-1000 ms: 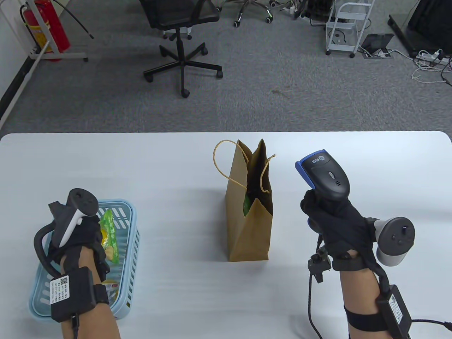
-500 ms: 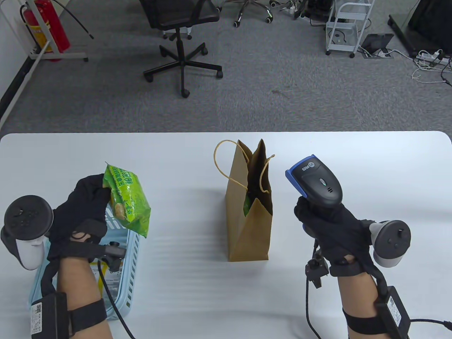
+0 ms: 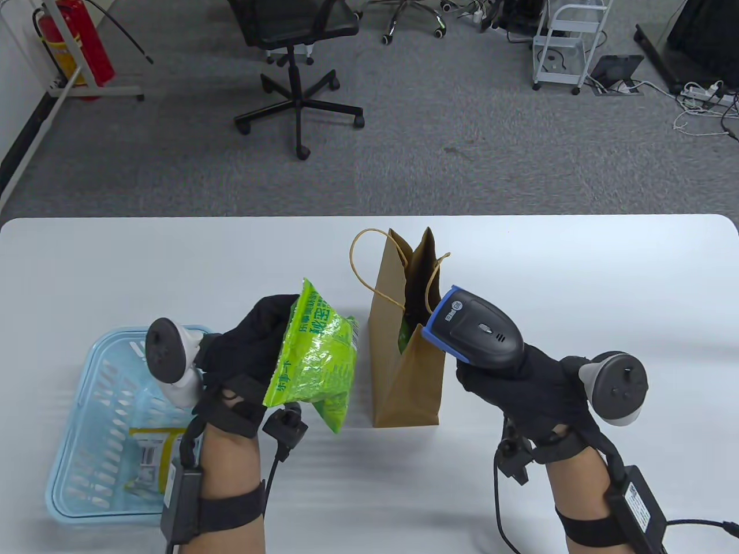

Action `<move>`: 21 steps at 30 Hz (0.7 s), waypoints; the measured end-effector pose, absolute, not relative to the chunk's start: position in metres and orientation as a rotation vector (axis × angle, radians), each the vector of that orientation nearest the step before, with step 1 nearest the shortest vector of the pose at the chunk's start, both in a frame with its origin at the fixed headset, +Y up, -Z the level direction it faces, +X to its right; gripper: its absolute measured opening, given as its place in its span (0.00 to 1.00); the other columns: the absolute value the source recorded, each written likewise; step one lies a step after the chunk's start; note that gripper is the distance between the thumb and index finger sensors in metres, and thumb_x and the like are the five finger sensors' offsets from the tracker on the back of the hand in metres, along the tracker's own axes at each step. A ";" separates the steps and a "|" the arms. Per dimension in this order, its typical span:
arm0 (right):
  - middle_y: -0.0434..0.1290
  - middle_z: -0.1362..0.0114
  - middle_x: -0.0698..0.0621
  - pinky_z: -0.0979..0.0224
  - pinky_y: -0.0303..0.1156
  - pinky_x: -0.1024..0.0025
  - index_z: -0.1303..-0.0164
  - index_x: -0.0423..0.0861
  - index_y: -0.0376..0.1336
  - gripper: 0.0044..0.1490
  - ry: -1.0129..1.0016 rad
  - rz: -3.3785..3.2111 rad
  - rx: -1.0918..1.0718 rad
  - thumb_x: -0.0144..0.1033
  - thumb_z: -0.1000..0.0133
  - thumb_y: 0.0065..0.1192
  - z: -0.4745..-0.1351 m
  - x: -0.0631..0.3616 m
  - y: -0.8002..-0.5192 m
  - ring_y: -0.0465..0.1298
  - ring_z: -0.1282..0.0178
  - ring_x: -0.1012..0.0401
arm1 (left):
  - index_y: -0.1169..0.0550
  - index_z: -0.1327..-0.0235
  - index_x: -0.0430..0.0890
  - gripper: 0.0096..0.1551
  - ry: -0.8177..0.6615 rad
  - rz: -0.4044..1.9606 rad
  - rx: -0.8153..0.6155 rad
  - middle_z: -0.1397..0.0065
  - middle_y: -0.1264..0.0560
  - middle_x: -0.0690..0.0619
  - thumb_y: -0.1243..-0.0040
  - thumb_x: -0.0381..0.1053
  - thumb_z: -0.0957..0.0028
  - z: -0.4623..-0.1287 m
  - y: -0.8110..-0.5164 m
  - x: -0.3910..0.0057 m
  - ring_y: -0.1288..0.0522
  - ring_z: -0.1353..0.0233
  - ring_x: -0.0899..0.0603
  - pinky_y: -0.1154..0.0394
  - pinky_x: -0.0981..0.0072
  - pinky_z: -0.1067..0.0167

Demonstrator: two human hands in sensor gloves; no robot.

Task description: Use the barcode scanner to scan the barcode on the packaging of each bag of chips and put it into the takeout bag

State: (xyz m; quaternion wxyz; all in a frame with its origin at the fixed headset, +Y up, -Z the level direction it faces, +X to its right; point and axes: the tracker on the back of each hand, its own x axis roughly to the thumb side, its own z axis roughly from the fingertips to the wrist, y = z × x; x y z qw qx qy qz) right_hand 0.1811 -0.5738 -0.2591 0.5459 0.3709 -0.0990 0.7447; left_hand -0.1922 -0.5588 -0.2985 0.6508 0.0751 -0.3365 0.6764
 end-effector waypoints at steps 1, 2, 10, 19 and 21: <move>0.80 0.40 0.41 0.44 0.80 0.44 0.23 0.37 0.62 0.39 -0.206 1.758 0.902 0.43 0.39 0.72 -0.260 0.179 -0.575 0.86 0.52 0.49 | 0.21 0.36 0.48 0.22 -0.776 1.545 0.172 0.37 0.19 0.47 0.44 0.46 0.43 -0.300 -0.562 -0.188 0.18 0.42 0.39 0.23 0.44 0.42; 0.80 0.40 0.41 0.44 0.80 0.45 0.23 0.37 0.62 0.39 -0.178 1.758 0.925 0.43 0.40 0.72 -0.261 0.177 -0.576 0.86 0.52 0.49 | 0.21 0.36 0.47 0.22 -0.789 1.556 0.160 0.37 0.19 0.47 0.44 0.46 0.43 -0.302 -0.565 -0.183 0.18 0.42 0.39 0.23 0.44 0.42; 0.81 0.41 0.42 0.44 0.80 0.45 0.24 0.36 0.64 0.39 -0.078 1.755 1.001 0.42 0.40 0.73 -0.267 0.168 -0.581 0.87 0.53 0.49 | 0.21 0.35 0.48 0.22 -0.832 1.605 0.111 0.36 0.19 0.47 0.44 0.46 0.43 -0.317 -0.590 -0.172 0.18 0.42 0.39 0.23 0.44 0.41; 0.81 0.42 0.43 0.45 0.81 0.45 0.25 0.37 0.65 0.37 -0.050 1.760 0.964 0.41 0.41 0.75 -0.277 0.162 -0.594 0.87 0.53 0.50 | 0.22 0.35 0.48 0.22 -0.830 1.680 -0.005 0.36 0.19 0.47 0.44 0.46 0.42 -0.333 -0.608 -0.171 0.19 0.41 0.39 0.23 0.45 0.41; 0.81 0.42 0.43 0.45 0.81 0.45 0.25 0.36 0.65 0.38 -0.043 1.768 0.954 0.41 0.41 0.75 -0.278 0.162 -0.596 0.87 0.54 0.50 | 0.22 0.35 0.48 0.22 -0.837 1.699 -0.019 0.36 0.19 0.47 0.44 0.46 0.42 -0.334 -0.610 -0.170 0.19 0.41 0.38 0.23 0.45 0.41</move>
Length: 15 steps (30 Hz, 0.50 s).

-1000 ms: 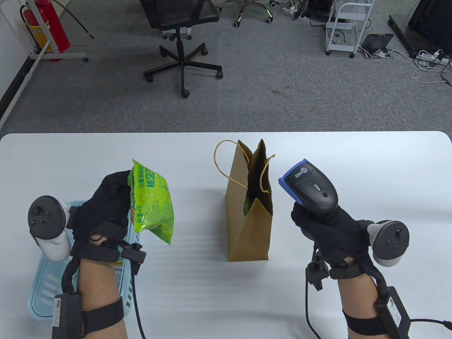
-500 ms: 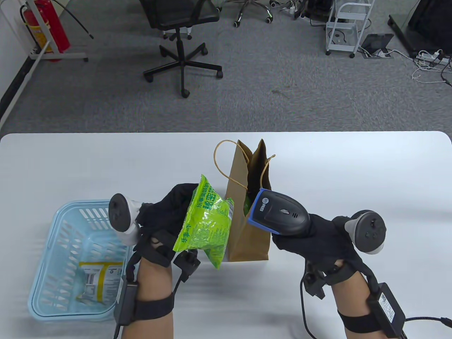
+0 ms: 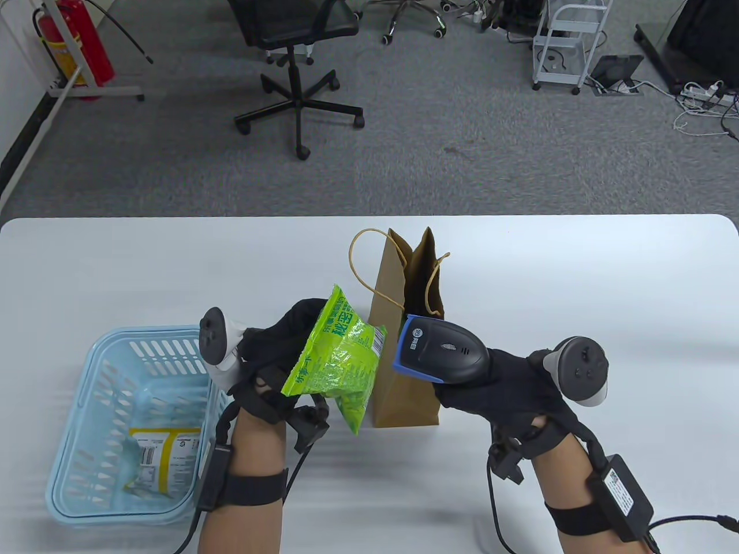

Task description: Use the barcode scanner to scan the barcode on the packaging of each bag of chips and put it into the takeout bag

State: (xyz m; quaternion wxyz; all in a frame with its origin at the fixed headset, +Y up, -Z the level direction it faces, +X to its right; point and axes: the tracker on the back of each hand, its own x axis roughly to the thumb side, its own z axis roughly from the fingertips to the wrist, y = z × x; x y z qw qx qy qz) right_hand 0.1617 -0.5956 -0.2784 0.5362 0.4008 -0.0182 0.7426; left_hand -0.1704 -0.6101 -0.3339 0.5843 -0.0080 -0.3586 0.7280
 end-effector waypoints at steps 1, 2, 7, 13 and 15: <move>0.81 0.42 0.42 0.45 0.81 0.45 0.25 0.36 0.65 0.38 -0.039 1.771 0.957 0.41 0.41 0.75 -0.279 0.161 -0.596 0.87 0.54 0.50 | 0.22 0.35 0.48 0.22 -0.836 1.697 -0.020 0.36 0.19 0.47 0.44 0.46 0.42 -0.334 -0.611 -0.170 0.19 0.41 0.39 0.23 0.45 0.41; 0.81 0.42 0.43 0.45 0.81 0.45 0.25 0.35 0.65 0.38 -0.034 1.772 0.960 0.41 0.41 0.75 -0.279 0.161 -0.597 0.87 0.54 0.50 | 0.22 0.35 0.48 0.22 -0.833 1.685 -0.019 0.36 0.19 0.47 0.44 0.46 0.42 -0.334 -0.611 -0.170 0.19 0.41 0.39 0.23 0.45 0.41; 0.81 0.42 0.42 0.45 0.80 0.45 0.25 0.35 0.65 0.38 -0.038 1.809 0.966 0.40 0.41 0.75 -0.276 0.158 -0.597 0.87 0.54 0.50 | 0.22 0.35 0.48 0.22 -0.828 1.649 -0.021 0.36 0.19 0.47 0.43 0.46 0.42 -0.334 -0.613 -0.170 0.19 0.41 0.38 0.23 0.45 0.41; 0.81 0.42 0.42 0.45 0.81 0.45 0.25 0.36 0.65 0.38 -0.034 1.821 0.982 0.41 0.41 0.75 -0.274 0.155 -0.597 0.87 0.54 0.50 | 0.22 0.35 0.48 0.22 -0.840 1.645 -0.025 0.35 0.19 0.47 0.43 0.46 0.42 -0.335 -0.612 -0.170 0.19 0.40 0.38 0.23 0.45 0.41; 0.81 0.42 0.42 0.45 0.80 0.45 0.25 0.36 0.65 0.38 -0.034 1.832 0.984 0.40 0.41 0.75 -0.274 0.155 -0.597 0.87 0.54 0.50 | 0.22 0.35 0.48 0.22 -0.835 1.648 -0.027 0.35 0.19 0.47 0.43 0.46 0.42 -0.335 -0.613 -0.169 0.19 0.40 0.38 0.23 0.45 0.41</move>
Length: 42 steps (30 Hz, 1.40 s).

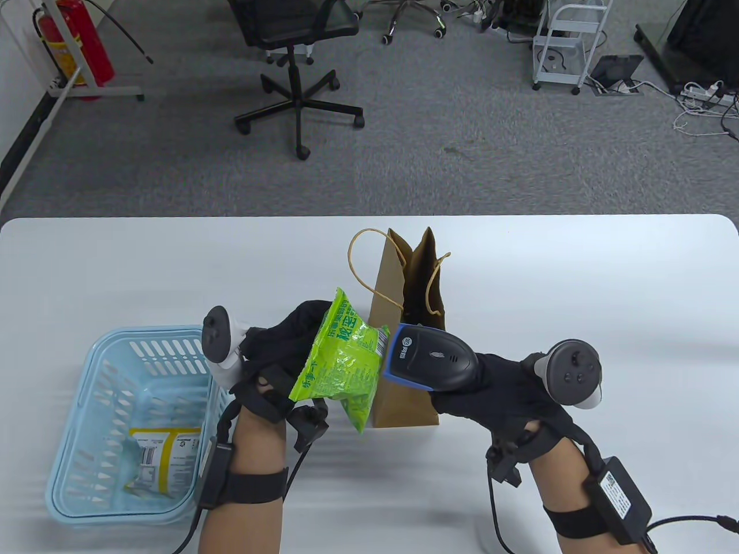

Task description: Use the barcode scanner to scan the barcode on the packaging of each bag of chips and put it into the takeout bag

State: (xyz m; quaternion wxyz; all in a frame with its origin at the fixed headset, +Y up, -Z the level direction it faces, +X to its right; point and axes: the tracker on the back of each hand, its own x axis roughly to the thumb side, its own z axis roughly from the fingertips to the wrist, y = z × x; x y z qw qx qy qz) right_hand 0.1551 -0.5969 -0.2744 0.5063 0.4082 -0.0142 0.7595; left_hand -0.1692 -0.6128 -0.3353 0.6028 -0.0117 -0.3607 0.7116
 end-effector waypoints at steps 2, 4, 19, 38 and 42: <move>0.81 0.42 0.42 0.45 0.80 0.45 0.25 0.36 0.65 0.38 -0.041 1.848 0.978 0.40 0.41 0.75 -0.274 0.154 -0.597 0.87 0.54 0.50 | 0.21 0.35 0.48 0.22 -0.831 1.639 -0.028 0.35 0.19 0.47 0.43 0.46 0.42 -0.336 -0.614 -0.169 0.19 0.40 0.38 0.23 0.45 0.41; 0.81 0.42 0.42 0.45 0.80 0.45 0.25 0.36 0.65 0.38 -0.039 1.850 0.978 0.40 0.41 0.75 -0.274 0.154 -0.597 0.87 0.54 0.50 | 0.22 0.35 0.48 0.22 -0.829 1.637 -0.029 0.35 0.19 0.47 0.43 0.46 0.42 -0.336 -0.614 -0.169 0.19 0.40 0.38 0.23 0.45 0.41; 0.79 0.39 0.40 0.43 0.79 0.43 0.23 0.34 0.61 0.40 -0.169 1.745 0.879 0.41 0.39 0.72 -0.262 0.185 -0.578 0.86 0.50 0.48 | 0.22 0.35 0.49 0.21 -0.655 1.626 0.177 0.30 0.23 0.46 0.43 0.44 0.42 -0.318 -0.586 -0.156 0.22 0.34 0.34 0.20 0.50 0.40; 0.79 0.39 0.40 0.42 0.78 0.43 0.23 0.34 0.61 0.40 -0.322 1.614 0.816 0.41 0.39 0.72 -0.250 0.224 -0.557 0.85 0.50 0.48 | 0.24 0.35 0.53 0.21 -0.331 1.091 0.258 0.26 0.26 0.51 0.44 0.45 0.42 -0.346 -0.512 -0.089 0.22 0.30 0.37 0.18 0.58 0.35; 0.79 0.39 0.40 0.42 0.78 0.43 0.23 0.34 0.61 0.40 -0.326 1.614 0.814 0.41 0.39 0.72 -0.250 0.224 -0.556 0.85 0.49 0.48 | 0.23 0.35 0.52 0.21 -0.320 1.046 0.204 0.26 0.25 0.50 0.44 0.45 0.42 -0.354 -0.519 -0.081 0.22 0.30 0.37 0.18 0.58 0.36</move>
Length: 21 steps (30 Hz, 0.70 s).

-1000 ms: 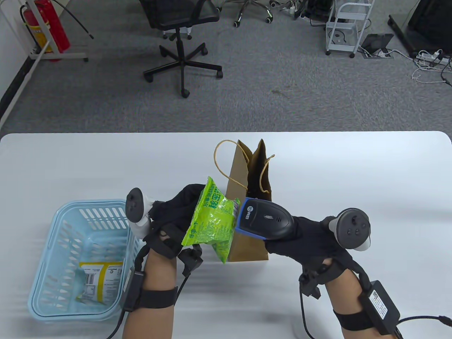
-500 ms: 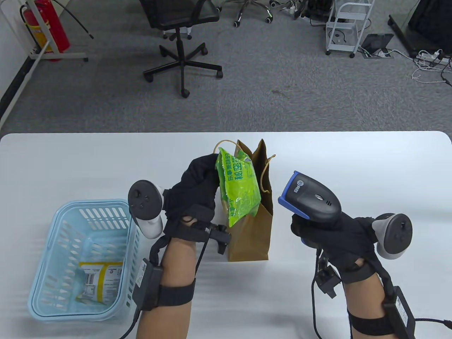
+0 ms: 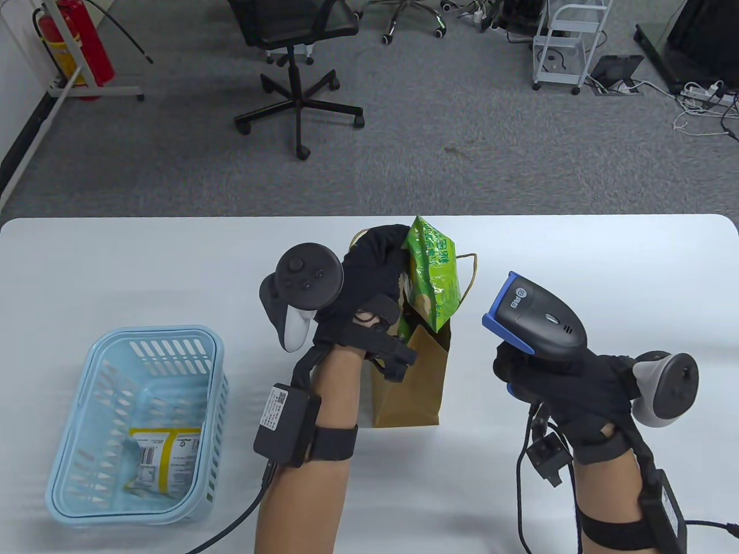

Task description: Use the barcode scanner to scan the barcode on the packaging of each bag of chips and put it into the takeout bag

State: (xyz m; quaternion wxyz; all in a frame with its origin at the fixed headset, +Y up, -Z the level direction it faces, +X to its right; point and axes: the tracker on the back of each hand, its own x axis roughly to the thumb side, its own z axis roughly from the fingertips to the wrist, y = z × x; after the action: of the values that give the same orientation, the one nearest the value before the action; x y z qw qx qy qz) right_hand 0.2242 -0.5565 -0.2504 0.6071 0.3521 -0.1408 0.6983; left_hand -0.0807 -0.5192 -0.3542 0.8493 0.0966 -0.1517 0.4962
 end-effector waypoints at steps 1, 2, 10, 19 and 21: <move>0.79 0.39 0.40 0.42 0.78 0.43 0.23 0.34 0.61 0.40 -0.324 1.613 0.815 0.41 0.39 0.72 -0.250 0.224 -0.557 0.85 0.50 0.48 | 0.23 0.35 0.52 0.21 -0.316 1.053 0.194 0.27 0.25 0.50 0.43 0.45 0.42 -0.356 -0.522 -0.080 0.22 0.31 0.37 0.18 0.58 0.36; 0.79 0.39 0.40 0.42 0.78 0.43 0.23 0.32 0.61 0.41 -0.324 1.614 0.815 0.41 0.39 0.72 -0.250 0.224 -0.556 0.85 0.50 0.48 | 0.23 0.35 0.51 0.21 -0.311 1.058 0.187 0.27 0.25 0.48 0.43 0.44 0.42 -0.357 -0.524 -0.079 0.22 0.31 0.36 0.18 0.57 0.36; 0.79 0.38 0.40 0.42 0.78 0.43 0.23 0.32 0.61 0.41 -0.325 1.624 0.816 0.41 0.39 0.72 -0.251 0.223 -0.557 0.85 0.50 0.48 | 0.24 0.34 0.48 0.22 -0.302 1.013 0.116 0.26 0.26 0.45 0.43 0.42 0.41 -0.360 -0.529 -0.080 0.23 0.31 0.33 0.19 0.53 0.37; 0.79 0.38 0.40 0.42 0.78 0.43 0.22 0.32 0.61 0.41 -0.320 1.634 0.812 0.41 0.39 0.71 -0.252 0.222 -0.559 0.85 0.49 0.48 | 0.24 0.32 0.44 0.23 -0.350 1.018 0.174 0.26 0.28 0.41 0.43 0.42 0.41 -0.332 -0.496 -0.102 0.25 0.31 0.29 0.22 0.48 0.37; 0.79 0.38 0.40 0.42 0.78 0.43 0.23 0.32 0.61 0.41 -0.320 1.638 0.805 0.41 0.39 0.71 -0.253 0.222 -0.560 0.85 0.50 0.48 | 0.24 0.32 0.44 0.23 -0.353 0.985 0.200 0.26 0.27 0.41 0.43 0.43 0.41 -0.320 -0.483 -0.114 0.25 0.31 0.29 0.22 0.47 0.37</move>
State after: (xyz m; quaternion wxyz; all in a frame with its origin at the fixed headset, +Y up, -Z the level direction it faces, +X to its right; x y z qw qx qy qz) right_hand 0.2219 -0.5597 -0.2527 0.6006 0.3473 -0.1382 0.7068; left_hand -0.1136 -0.4832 -0.3197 0.8615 0.0952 -0.1682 0.4695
